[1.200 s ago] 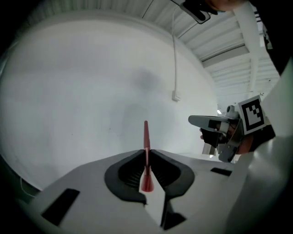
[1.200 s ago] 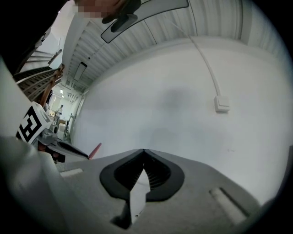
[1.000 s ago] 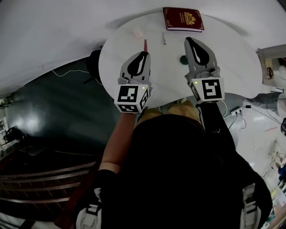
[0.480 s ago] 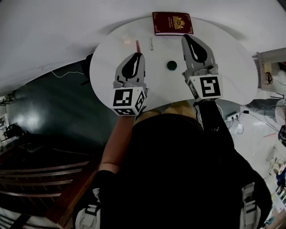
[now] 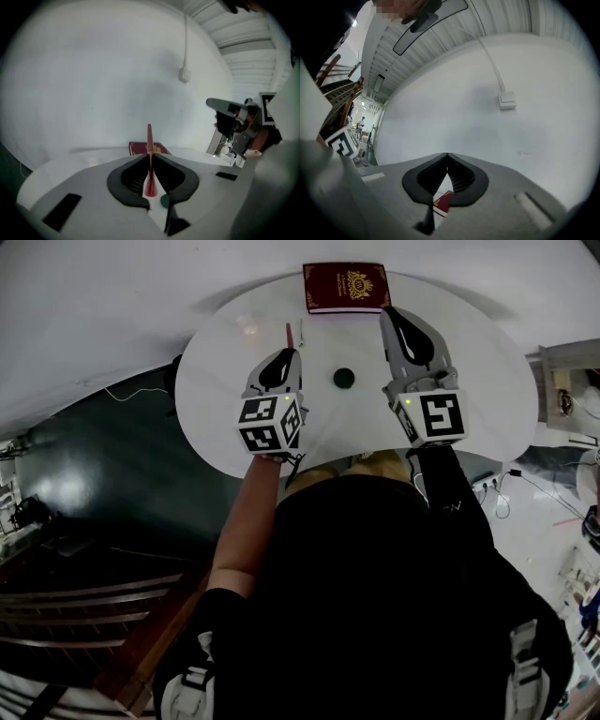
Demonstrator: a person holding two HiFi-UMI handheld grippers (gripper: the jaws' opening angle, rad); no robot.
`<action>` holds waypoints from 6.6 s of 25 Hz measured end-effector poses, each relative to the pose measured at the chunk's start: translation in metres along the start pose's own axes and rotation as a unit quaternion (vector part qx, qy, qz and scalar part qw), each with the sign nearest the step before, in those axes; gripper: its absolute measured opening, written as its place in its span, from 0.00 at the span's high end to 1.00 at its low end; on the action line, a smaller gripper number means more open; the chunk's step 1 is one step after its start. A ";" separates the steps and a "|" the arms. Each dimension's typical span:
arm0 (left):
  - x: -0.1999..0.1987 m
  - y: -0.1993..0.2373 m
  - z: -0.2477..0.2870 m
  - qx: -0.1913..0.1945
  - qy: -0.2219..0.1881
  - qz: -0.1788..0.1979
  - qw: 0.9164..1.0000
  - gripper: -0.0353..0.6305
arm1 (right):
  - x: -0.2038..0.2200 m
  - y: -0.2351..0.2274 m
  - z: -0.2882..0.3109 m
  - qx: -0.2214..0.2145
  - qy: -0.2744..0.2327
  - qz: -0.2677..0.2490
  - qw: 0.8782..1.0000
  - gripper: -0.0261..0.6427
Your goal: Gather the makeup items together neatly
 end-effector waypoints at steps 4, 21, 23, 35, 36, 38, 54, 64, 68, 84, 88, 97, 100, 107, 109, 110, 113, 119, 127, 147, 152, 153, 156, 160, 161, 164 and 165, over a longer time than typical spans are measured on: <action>0.059 0.014 0.043 0.005 0.114 -0.071 0.991 0.88 | 0.004 -0.009 -0.004 -0.005 0.002 -0.002 1.000 0.95; 0.171 0.017 0.083 -0.033 0.313 -0.192 0.930 0.84 | 0.017 -0.020 -0.012 -0.019 0.013 0.011 1.000 0.95; 0.171 0.018 0.083 -0.034 0.309 -0.200 0.929 0.83 | 0.019 -0.021 -0.013 -0.018 0.016 0.014 1.000 0.95; 0.132 0.019 0.070 -0.050 0.266 -0.108 0.957 0.79 | 0.020 -0.024 -0.017 -0.021 0.010 0.019 1.000 0.95; 0.119 0.018 0.066 -0.055 0.252 -0.080 0.963 0.79 | 0.019 -0.024 -0.016 -0.024 0.008 0.019 0.999 0.95; 0.086 0.014 0.055 -0.068 0.210 -0.028 0.975 0.79 | 0.018 -0.027 -0.015 -0.028 0.006 0.019 0.999 0.95; -0.080 -0.033 -0.054 -0.200 -0.102 0.155 0.962 0.79 | -0.003 -0.037 -0.010 -0.070 -0.037 0.011 0.997 0.95; -0.044 -0.022 0.011 -0.149 -0.017 0.150 0.977 0.79 | 0.005 -0.063 -0.014 -0.036 -0.025 0.009 0.999 0.95; -0.012 0.004 0.057 -0.121 0.060 0.127 0.983 0.78 | 0.020 -0.077 -0.019 -0.009 -0.002 0.013 1.000 0.95; 0.095 0.060 0.173 -0.103 0.270 0.061 0.956 0.77 | 0.057 -0.116 -0.033 0.058 0.059 0.046 0.995 0.95; 0.097 0.051 0.176 -0.095 0.275 0.072 0.954 0.88 | 0.057 -0.112 -0.029 0.049 0.061 0.045 0.996 0.95; 0.066 0.049 0.147 -0.109 0.221 0.079 0.966 0.88 | 0.046 -0.098 -0.020 0.027 0.044 0.049 0.997 0.95; 0.036 0.040 0.122 -0.119 0.171 0.092 0.974 0.88 | 0.038 -0.090 -0.017 0.012 0.029 0.057 0.998 0.95; -0.013 0.018 0.050 -0.149 0.077 0.095 0.981 0.88 | 0.015 -0.069 -0.015 -0.022 -0.006 0.047 0.999 0.95; -0.024 0.011 0.028 -0.156 0.050 0.089 0.982 0.88 | 0.009 -0.062 -0.013 -0.033 -0.015 0.043 0.998 0.95; -0.030 0.008 0.017 -0.161 0.036 0.088 0.982 0.88 | 0.006 -0.059 -0.011 -0.038 -0.020 0.041 0.998 0.95; -0.042 -0.002 -0.015 -0.174 -0.003 0.093 0.980 0.88 | 0.002 -0.050 -0.008 -0.053 -0.029 0.036 0.998 0.95; -0.049 -0.019 -0.033 -0.162 -0.024 0.094 0.982 0.88 | 0.004 -0.034 -0.011 -0.068 -0.021 0.033 0.997 0.95; -0.047 -0.047 -0.009 -0.127 -0.021 0.104 0.986 0.88 | 0.015 -0.063 -0.034 -0.021 -0.013 0.050 0.998 0.95; 0.033 -0.116 0.099 -0.010 0.112 0.046 0.993 0.88 | 0.038 -0.115 -0.067 0.020 0.008 0.049 0.999 0.95; 0.088 -0.131 0.124 0.024 0.200 -0.021 0.979 0.88 | 0.044 -0.114 -0.067 0.022 0.018 0.061 0.998 0.95; 0.096 -0.131 0.126 0.024 0.211 -0.036 0.977 0.88 | 0.044 -0.114 -0.067 0.021 0.018 0.060 0.998 0.95; 0.118 -0.131 0.131 0.020 0.240 -0.066 0.968 0.88 | 0.044 -0.112 -0.065 0.014 0.017 0.053 0.998 0.95; 0.141 -0.134 0.138 0.012 0.268 -0.083 0.960 0.88 | 0.049 -0.113 -0.067 0.018 0.025 0.058 0.998 0.95; 0.144 -0.136 0.139 0.008 0.273 -0.082 0.958 0.88 | 0.049 -0.112 -0.067 0.018 0.026 0.059 0.998 0.95; 0.154 -0.139 0.141 0.000 0.288 -0.077 0.954 0.88 | 0.050 -0.112 -0.069 0.019 0.027 0.058 0.998 0.95; 0.157 -0.139 0.141 -0.003 0.294 -0.077 0.953 0.88 | 0.050 -0.113 -0.070 0.020 0.028 0.056 0.998 0.95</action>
Point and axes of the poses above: the fingertips, and each gripper's own axes: z forward along the fingers, y to its left, x out of its underside, the point moved 4 cm from there along -z, backward along the fingers, and after that the axes turned 6 degrees about y, right-handed, at the moved point
